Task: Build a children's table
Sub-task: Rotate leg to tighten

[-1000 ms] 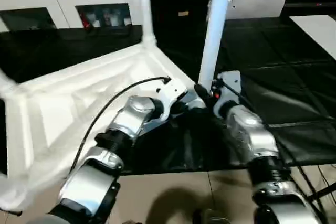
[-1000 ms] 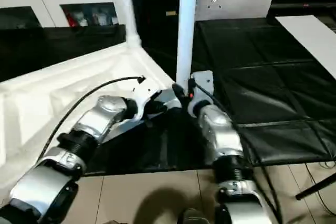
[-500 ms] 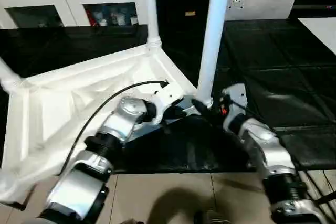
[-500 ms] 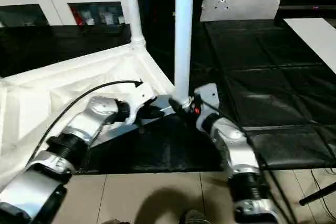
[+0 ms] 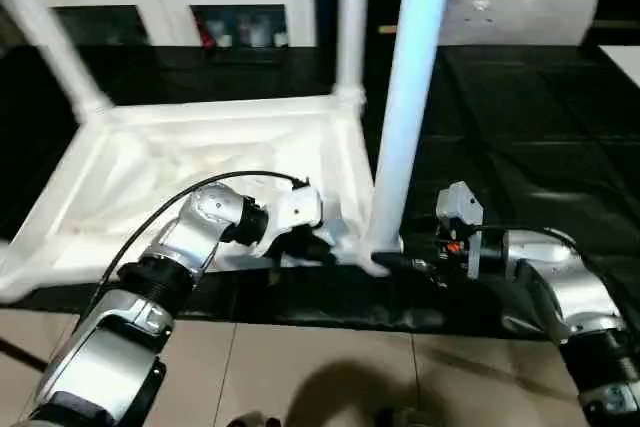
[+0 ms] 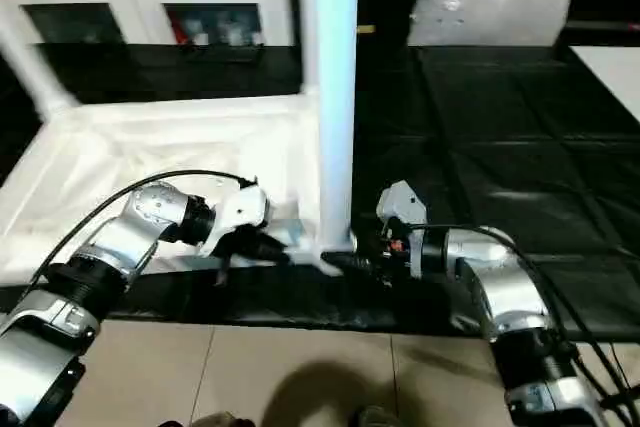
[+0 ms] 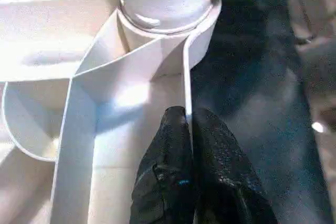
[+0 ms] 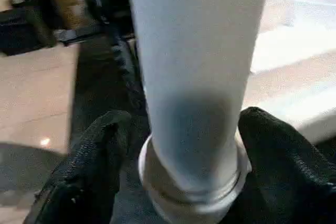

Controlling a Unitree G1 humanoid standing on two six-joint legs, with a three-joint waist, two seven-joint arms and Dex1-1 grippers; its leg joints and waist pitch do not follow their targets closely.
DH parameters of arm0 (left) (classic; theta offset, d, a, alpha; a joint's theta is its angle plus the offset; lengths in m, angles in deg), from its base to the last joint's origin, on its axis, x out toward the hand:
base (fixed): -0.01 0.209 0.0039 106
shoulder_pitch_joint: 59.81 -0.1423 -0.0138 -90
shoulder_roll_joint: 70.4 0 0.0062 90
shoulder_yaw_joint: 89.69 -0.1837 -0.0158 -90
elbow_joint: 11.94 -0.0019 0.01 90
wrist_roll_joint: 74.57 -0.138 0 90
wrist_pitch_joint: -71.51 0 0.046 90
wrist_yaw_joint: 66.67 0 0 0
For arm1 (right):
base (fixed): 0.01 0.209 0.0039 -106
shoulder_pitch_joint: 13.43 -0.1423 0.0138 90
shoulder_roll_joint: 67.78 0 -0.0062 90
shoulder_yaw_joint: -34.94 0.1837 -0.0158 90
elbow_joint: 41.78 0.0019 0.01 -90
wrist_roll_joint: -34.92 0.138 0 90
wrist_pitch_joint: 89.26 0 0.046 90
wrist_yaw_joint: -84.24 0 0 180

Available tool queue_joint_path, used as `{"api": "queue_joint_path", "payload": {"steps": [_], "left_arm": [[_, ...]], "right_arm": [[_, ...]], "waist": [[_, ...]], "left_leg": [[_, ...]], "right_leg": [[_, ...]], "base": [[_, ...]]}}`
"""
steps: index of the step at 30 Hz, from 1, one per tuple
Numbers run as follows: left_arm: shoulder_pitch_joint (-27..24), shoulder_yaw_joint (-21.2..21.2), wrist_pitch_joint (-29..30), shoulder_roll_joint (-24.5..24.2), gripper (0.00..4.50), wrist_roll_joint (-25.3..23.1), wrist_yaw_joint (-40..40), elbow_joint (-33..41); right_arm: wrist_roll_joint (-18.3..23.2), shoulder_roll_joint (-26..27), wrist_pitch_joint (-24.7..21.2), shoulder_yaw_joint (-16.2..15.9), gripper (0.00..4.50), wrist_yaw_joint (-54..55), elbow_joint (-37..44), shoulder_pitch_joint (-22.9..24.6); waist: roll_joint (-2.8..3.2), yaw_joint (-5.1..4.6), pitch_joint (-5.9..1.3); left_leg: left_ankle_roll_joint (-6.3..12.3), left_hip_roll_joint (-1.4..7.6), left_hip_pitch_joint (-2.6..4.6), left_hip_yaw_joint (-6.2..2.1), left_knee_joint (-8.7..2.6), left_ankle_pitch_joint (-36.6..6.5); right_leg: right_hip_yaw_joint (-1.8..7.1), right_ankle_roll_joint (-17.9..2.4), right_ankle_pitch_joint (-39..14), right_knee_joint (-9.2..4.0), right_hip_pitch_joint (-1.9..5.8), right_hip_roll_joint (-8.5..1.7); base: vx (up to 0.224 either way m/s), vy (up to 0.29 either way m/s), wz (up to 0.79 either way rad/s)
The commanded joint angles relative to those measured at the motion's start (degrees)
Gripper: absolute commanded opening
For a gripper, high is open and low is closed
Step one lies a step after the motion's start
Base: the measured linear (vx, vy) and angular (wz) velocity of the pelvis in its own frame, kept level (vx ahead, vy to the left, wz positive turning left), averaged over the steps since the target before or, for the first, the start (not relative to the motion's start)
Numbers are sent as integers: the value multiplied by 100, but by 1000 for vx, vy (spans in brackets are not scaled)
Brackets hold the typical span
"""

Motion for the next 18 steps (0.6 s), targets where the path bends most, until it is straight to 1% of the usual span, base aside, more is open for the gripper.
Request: {"api": "queue_joint_path", "payload": {"steps": [1, 2, 4, 5, 6, 8, 10, 11, 13, 15, 18], "left_arm": [[88, -175, -170, -49, 0, 9, -334, 245], [84, -198, -213, -78, 0, 13, -433, 267], [82, -214, -242, -104, 0, 15, -505, 280], [77, -234, -302, -149, 0, 18, -612, 302], [70, -243, -325, -177, 0, 22, -675, 318], [49, -260, -332, -226, 0, 23, -770, 361], [36, -274, -318, -247, 0, 21, -805, 386], [7, -291, -286, -279, 0, 24, -873, 433], [-22, -289, -266, -294, 0, 33, -897, 475], [-31, -288, -260, -299, 0, 38, -901, 489], [-45, -298, -254, -322, 0, 36, -894, 506]], "right_arm": [[55, -88, -34, -102, 314, -296, -13, -101], [58, -122, -37, -149, 301, -390, -30, -128], [66, -149, -56, -184, 283, -482, -43, -153], [112, -184, -107, -223, 283, -641, -58, -206], [150, -198, -166, -237, 278, -744, -64, -240], [186, -208, -248, -257, 249, -861, -62, -283], [210, -207, -286, -269, 238, -905, -58, -296], [251, -206, -347, -293, 230, -970, -37, -301], [289, -211, -417, -333, 206, -1062, -12, -296], [302, -213, -446, -348, 199, -1097, 5, -290], [389, -176, -607, -338, 193, -1177, 88, -252]], "waist": [[-52, 22, -501], [-82, 41, -498], [-72, 75, -500], [-71, 102, -503], [-79, 124, -511], [-76, 125, -501], [-71, 127, -493], [-84, 130, -492], [-82, 131, -494], [-75, 132, -494], [-88, 141, -495]], "left_leg": [[599, 294, 85, -68, -442, -1274], [591, 291, 89, -55, -442, -1270], [582, 295, 89, -54, -444, -1227], [574, 292, 96, -45, -439, -1204], [576, 285, 87, -47, -435, -1175], [564, 290, 85, -49, -442, -1202], [516, 292, 95, -47, -446, -1264], [498, 286, 93, -47, -445, -1257], [489, 293, 93, -50, -449, -1213], [485, 298, 89, -51, -449, -1214], [501, 294, 86, -48, -447, -1146]], "right_leg": [[280, -1244, -1728, -349, 350, -328], [285, -1242, -1734, -359, 343, -325], [293, -1244, -1719, -347, 347, -334], [297, -1241, -1713, -350, 336, -333], [295, -1246, -1696, -336, 350, -333], [293, -1212, -1775, -345, 343, -332], [289, -1184, -1903, -357, 336, -331], [290, -1158, -1955, -367, 341, -333], [290, -1149, -1932, -363, 338, -329], [290, -1154, -1920, -356, 336, -331], [291, -1174, -1821, -343, 337, -326]], "base": [[0, 0, 0], [0, 0, 0], [0, 0, 0], [0, 0, 0], [0, 0, 0], [0, 0, 0], [0, 0, 0], [0, 0, 0], [0, 0, 0], [0, 0, 0], [0, 0, 0]]}}
